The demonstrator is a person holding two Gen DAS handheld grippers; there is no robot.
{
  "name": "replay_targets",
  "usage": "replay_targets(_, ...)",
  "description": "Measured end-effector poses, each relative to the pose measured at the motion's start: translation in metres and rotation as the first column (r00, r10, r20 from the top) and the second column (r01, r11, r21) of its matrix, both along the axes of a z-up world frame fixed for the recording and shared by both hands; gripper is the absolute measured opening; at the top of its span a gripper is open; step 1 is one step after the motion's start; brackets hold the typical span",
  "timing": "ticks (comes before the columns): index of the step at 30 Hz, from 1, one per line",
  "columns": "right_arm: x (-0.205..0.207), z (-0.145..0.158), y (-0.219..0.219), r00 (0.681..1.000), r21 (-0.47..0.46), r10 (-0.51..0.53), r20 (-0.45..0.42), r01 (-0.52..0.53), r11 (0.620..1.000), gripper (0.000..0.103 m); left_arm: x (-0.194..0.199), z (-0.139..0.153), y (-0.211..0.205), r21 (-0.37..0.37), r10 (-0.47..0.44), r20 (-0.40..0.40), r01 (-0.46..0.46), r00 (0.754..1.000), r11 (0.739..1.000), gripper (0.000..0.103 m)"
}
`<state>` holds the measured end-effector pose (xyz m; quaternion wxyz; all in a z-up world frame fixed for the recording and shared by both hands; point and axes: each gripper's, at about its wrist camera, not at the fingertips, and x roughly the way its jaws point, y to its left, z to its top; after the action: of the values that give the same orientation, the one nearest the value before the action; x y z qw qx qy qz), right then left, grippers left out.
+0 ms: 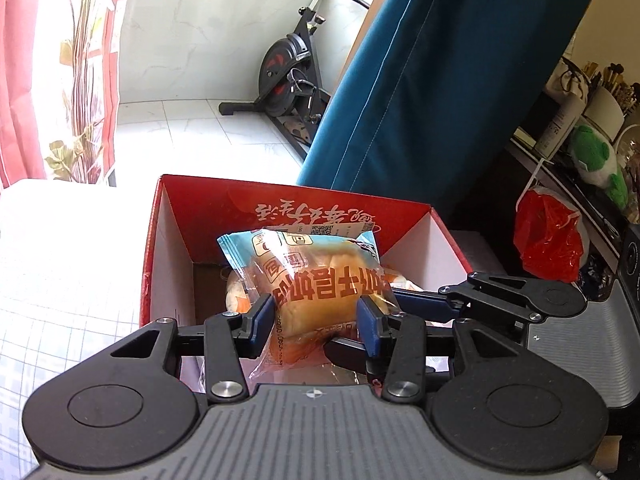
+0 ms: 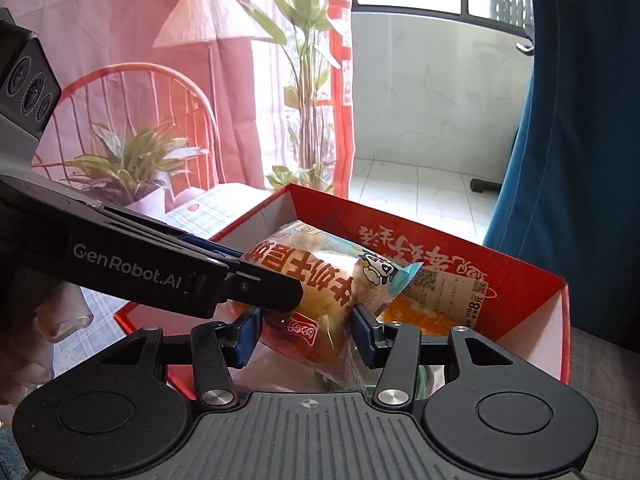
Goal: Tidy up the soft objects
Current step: 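Lift the bread roll with both grippers and carry it into the box, then release the bread roll in the box by opening both grippers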
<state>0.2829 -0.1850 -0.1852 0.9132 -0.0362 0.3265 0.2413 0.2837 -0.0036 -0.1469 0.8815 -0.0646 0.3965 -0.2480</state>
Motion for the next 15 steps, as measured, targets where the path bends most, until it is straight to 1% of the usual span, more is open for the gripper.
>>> replay_targets(3,0.019,-0.008,0.002,0.999,-0.049,-0.01,-0.031,0.009,0.999,0.045,0.02,-0.014,-0.001,-0.028,0.005,-0.049,-0.007,0.999,1.0,0.047)
replay_targets(5,0.03,-0.012,0.002,0.999,-0.06,-0.014,-0.046,0.011,0.998,0.045,0.03,-0.019,-0.001,-0.039,0.019,-0.067,-0.022,0.998,0.999,0.047)
replay_targets(9,0.048,-0.017,0.004,0.995,-0.04,-0.035,-0.088,0.032,0.999,0.045,0.039,-0.022,-0.004,-0.003,0.034,-0.053,-0.035,0.998,0.999,0.047)
replay_targets(12,0.058,-0.022,0.01,0.993,-0.06,-0.031,-0.111,0.025,0.998,0.044,0.042,-0.023,-0.004,0.025,0.051,-0.05,-0.05,0.997,0.998,0.047)
replay_targets(15,0.069,-0.027,0.017,0.99,-0.072,-0.023,-0.14,0.013,0.997,0.044,0.047,-0.028,0.001,0.026,0.09,-0.066,-0.088,0.994,0.996,0.047)
